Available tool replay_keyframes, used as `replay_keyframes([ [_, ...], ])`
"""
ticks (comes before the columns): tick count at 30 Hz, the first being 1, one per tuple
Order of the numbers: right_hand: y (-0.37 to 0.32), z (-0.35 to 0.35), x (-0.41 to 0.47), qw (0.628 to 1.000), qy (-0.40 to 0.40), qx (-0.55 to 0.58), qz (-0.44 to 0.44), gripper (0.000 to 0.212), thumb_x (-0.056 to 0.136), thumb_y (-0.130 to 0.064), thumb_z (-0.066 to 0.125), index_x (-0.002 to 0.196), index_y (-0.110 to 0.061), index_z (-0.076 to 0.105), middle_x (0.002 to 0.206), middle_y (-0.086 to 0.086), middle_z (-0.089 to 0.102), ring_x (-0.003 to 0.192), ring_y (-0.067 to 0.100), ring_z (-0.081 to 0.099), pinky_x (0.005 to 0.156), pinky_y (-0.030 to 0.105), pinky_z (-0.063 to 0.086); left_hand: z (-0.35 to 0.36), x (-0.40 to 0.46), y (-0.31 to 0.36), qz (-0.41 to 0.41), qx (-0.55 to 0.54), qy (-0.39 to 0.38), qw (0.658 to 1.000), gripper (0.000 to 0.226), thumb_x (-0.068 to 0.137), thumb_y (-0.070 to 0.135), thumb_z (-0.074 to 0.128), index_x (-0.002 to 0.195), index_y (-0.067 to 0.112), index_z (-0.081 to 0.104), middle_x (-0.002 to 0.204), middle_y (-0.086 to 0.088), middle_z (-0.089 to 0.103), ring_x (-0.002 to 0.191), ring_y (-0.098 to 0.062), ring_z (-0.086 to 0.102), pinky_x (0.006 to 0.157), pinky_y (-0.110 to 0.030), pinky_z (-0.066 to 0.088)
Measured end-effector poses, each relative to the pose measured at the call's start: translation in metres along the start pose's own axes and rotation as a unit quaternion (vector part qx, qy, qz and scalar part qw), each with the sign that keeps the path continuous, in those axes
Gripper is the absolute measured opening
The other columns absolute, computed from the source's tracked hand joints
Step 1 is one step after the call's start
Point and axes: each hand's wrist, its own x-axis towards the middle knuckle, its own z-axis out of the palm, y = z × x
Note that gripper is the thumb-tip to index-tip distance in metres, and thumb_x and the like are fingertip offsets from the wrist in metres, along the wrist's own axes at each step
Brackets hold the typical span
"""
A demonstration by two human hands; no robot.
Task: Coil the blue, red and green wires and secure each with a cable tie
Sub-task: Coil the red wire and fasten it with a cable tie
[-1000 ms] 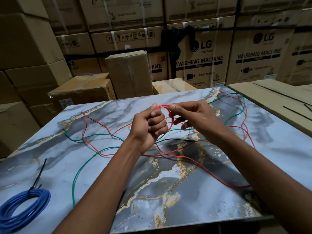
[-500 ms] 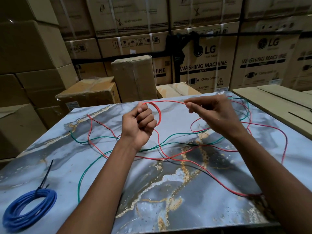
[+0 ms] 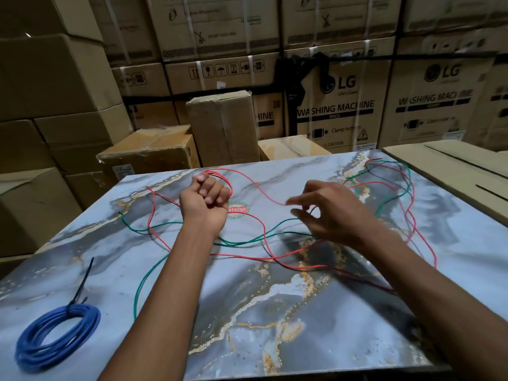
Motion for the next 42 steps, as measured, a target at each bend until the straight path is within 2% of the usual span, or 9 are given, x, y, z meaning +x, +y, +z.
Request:
replay_keyframes([
  [5,-0.025,0.003,0.000,0.998,-0.040,0.016,-0.055,0.024,0.085,-0.019,0.069,0.102,-0.032,0.080,0.083,-0.005,0.059,0.068,0.019,0.060,0.056,0.029,0.042,0.009,-0.005,-0.018,0.010,0.134,-0.034,0.990,0.039,0.110,0.028,0.031,0.075,0.017,0.044,0.050,0.006,0.037,0.042,-0.008,0.037,0.044,-0.020,0.036],
  [11,-0.043,0.004,0.001,0.979,-0.019,0.199,-0.031,0.018,0.084,-0.012,0.076,0.095,-0.024,0.084,0.072,-0.008,0.054,0.061,0.003,0.050,0.058,0.010,0.031,0.012,-0.011,-0.036,0.019,0.248,-0.071,0.966,0.039,0.108,0.033,0.033,0.078,0.014,0.049,0.056,0.002,0.057,0.055,-0.013,0.064,0.059,-0.023,0.056],
  [16,-0.044,0.002,0.002,0.949,0.036,0.312,0.030,0.015,0.087,-0.017,0.075,0.099,-0.021,0.083,0.073,-0.004,0.056,0.061,0.014,0.046,0.058,0.021,0.034,0.011,-0.015,-0.050,0.026,0.347,-0.115,0.930,0.040,0.108,0.030,0.035,0.078,0.010,0.050,0.062,-0.006,0.057,0.057,-0.017,0.058,0.055,-0.024,0.050],
  [19,-0.042,-0.004,0.004,0.941,0.101,0.319,0.049,0.016,0.090,-0.017,0.074,0.104,-0.021,0.082,0.076,0.001,0.057,0.062,0.026,0.049,0.052,0.031,0.037,0.011,-0.020,-0.057,0.055,0.458,-0.144,0.876,0.052,0.108,0.031,0.039,0.088,-0.013,0.057,0.068,-0.014,0.057,0.057,-0.021,0.053,0.055,-0.028,0.045],
  [26,-0.023,-0.012,0.006,0.943,0.193,0.252,0.100,0.012,0.091,-0.019,0.077,0.102,-0.021,0.082,0.075,-0.006,0.060,0.050,0.008,0.036,0.049,0.018,0.028,0.021,-0.033,-0.059,-0.034,0.421,-0.215,0.880,0.042,0.104,0.038,0.037,0.073,0.011,0.045,0.045,0.005,0.024,0.039,-0.010,0.017,0.046,-0.030,0.012],
  [31,-0.012,-0.013,0.006,0.942,0.195,0.241,0.130,0.012,0.092,-0.020,0.077,0.102,-0.016,0.082,0.081,-0.008,0.069,0.069,-0.003,0.060,0.056,0.013,0.038,0.027,-0.038,-0.055,-0.104,0.342,-0.225,0.906,0.045,0.107,0.035,0.032,0.067,0.015,0.040,0.046,0.008,0.021,0.037,-0.006,0.017,0.041,-0.025,0.016],
  [33,-0.010,-0.013,0.006,0.939,0.207,0.240,0.136,0.014,0.093,-0.023,0.075,0.104,-0.018,0.081,0.081,-0.008,0.068,0.073,0.001,0.061,0.060,0.021,0.043,0.028,-0.038,-0.056,-0.122,0.329,-0.227,0.909,0.045,0.106,0.034,0.034,0.064,0.017,0.040,0.047,0.008,0.019,0.037,-0.006,0.017,0.040,-0.023,0.018],
  [36,-0.009,-0.011,0.006,0.937,0.241,0.218,0.130,0.015,0.094,-0.023,0.073,0.106,-0.018,0.081,0.075,-0.014,0.061,0.067,0.002,0.056,0.061,0.012,0.035,0.030,-0.039,-0.057,-0.126,0.317,-0.227,0.912,0.047,0.105,0.033,0.035,0.061,0.019,0.041,0.046,0.008,0.020,0.037,-0.006,0.018,0.038,-0.021,0.019],
  [42,-0.011,0.001,0.005,0.942,0.114,0.274,0.155,0.018,0.099,-0.023,0.066,0.110,-0.021,0.080,0.082,-0.022,0.070,0.075,-0.004,0.063,0.062,0.010,0.040,0.026,-0.037,-0.047,-0.131,0.296,-0.177,0.930,0.047,0.101,0.032,0.040,0.055,0.022,0.038,0.042,0.008,0.018,0.036,-0.007,0.012,0.042,-0.025,0.008],
])
